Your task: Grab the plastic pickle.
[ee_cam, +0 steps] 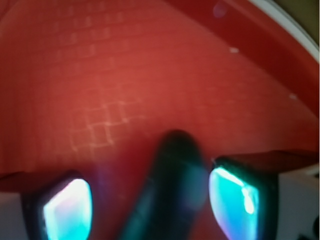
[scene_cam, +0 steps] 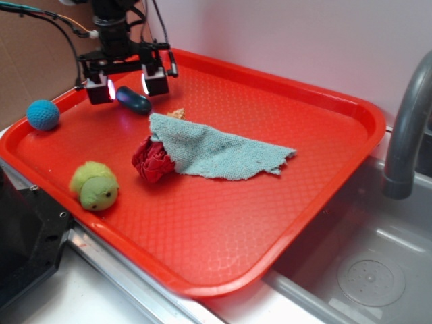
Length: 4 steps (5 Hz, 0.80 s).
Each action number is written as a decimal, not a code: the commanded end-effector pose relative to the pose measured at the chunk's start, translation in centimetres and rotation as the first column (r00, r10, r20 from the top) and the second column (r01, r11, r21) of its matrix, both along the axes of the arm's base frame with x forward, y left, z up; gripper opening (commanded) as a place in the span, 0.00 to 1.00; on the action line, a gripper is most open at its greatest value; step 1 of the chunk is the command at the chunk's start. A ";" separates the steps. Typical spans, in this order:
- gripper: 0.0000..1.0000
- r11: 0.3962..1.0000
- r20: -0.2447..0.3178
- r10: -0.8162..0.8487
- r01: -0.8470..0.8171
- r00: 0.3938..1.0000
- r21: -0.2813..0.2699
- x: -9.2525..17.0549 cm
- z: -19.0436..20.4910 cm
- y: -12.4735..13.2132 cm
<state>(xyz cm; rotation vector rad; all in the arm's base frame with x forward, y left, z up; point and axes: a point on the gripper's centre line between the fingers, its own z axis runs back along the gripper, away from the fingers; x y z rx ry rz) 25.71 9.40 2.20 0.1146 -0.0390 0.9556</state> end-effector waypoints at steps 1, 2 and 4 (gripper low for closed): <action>0.00 0.998 -0.004 0.049 -0.049 0.999 0.048 -2.3 1.3 -0.4; 0.00 0.997 0.012 -0.077 0.077 0.997 0.004 -2.3 4.0 -1.2; 0.00 0.834 0.050 -0.544 0.546 0.838 -0.079 -6.1 13.5 -3.4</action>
